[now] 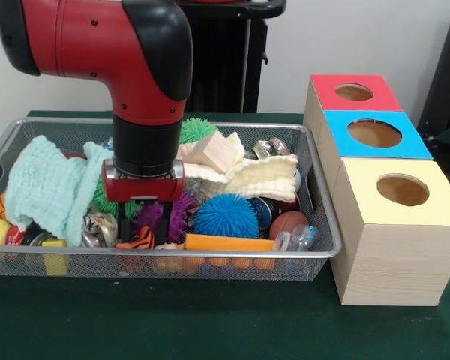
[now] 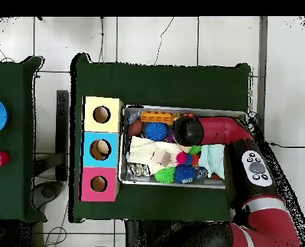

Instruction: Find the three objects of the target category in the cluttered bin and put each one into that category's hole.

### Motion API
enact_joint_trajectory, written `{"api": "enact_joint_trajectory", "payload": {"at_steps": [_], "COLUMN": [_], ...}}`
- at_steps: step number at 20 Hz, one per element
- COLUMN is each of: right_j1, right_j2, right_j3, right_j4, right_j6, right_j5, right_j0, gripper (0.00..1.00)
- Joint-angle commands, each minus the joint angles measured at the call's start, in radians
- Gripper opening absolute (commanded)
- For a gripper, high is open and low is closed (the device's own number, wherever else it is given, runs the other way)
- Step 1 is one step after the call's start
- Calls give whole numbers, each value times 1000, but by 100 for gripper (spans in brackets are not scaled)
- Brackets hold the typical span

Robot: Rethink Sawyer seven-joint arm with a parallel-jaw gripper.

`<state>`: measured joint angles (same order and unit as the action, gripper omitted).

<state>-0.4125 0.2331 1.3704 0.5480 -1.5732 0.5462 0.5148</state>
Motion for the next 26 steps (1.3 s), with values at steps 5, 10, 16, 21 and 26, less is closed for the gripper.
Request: {"api": "enact_joint_trajectory", "payload": {"at_steps": [5,10,16,21,26], "right_j1": [66,53,51,71,137], "right_j2": [57,63,68,55,69], "right_j3": [-116,-113,-75,-67,-85], "right_j4": [4,-13,-23,-4,20], "right_j6": [81,76,31,-2,6], "right_j5": [71,86,29,-31,-97], "right_j0": [33,33,29,19,35], "gripper": [100,100,100,100,100]}}
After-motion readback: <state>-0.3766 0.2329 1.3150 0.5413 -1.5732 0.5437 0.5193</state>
